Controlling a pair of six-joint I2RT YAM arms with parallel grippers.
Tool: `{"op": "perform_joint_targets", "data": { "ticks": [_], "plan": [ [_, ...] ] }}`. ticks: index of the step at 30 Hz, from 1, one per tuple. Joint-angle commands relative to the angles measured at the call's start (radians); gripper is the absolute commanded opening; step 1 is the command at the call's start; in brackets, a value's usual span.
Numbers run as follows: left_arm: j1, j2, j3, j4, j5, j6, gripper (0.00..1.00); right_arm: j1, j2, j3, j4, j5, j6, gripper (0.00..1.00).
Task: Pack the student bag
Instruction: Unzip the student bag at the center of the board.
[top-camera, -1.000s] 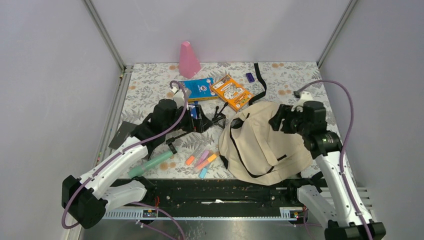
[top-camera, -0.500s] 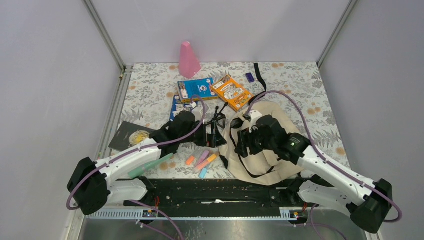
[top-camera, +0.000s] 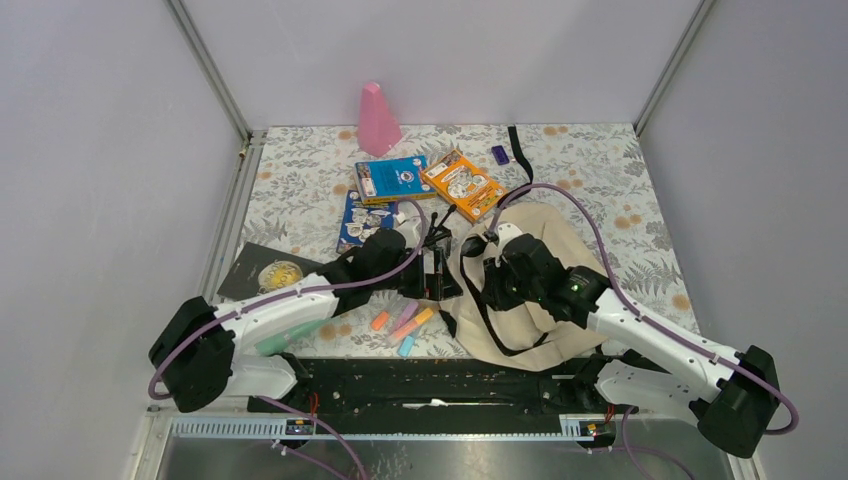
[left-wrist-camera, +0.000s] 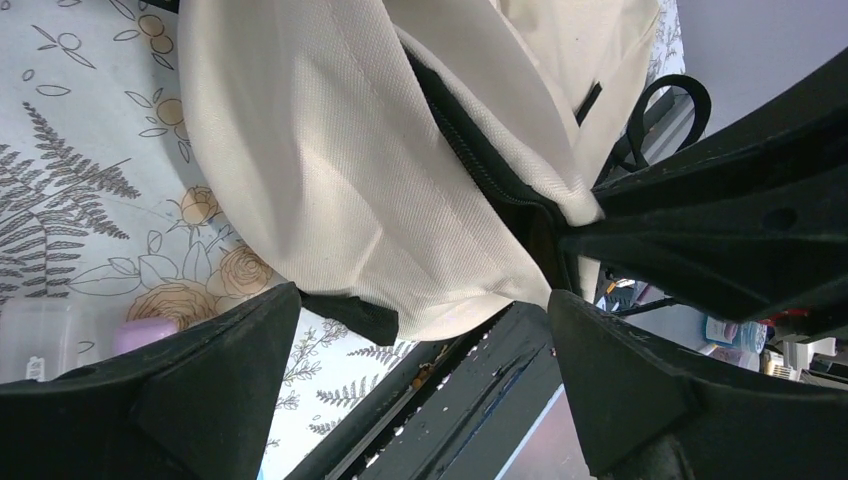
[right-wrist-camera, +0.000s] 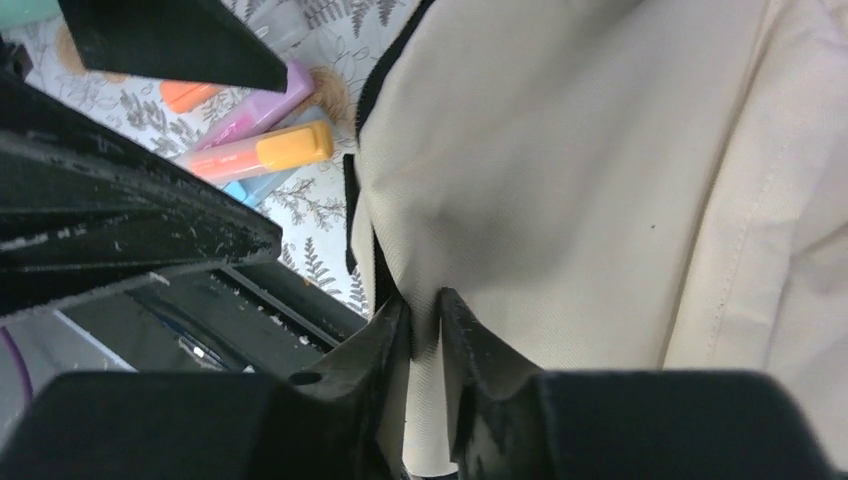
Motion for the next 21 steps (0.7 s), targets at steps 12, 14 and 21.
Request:
{"op": "perform_joint_targets", "data": {
  "ticks": [12, 14, 21],
  "plan": [
    [-0.059, 0.245, 0.106, 0.126, -0.084, -0.046, 0.99, 0.007, -0.135, 0.141, -0.264, 0.531, -0.055, 0.0],
    [-0.06, 0.284, 0.127, 0.092, -0.111, -0.041, 0.86, -0.004, -0.143, 0.186, -0.32, 0.636, -0.1, 0.0],
    [-0.061, 0.239, 0.087, 0.062, -0.167, -0.005, 0.1, -0.399, -0.154, 0.275, -0.326, 0.601, -0.245, 0.0]
  ]
}}
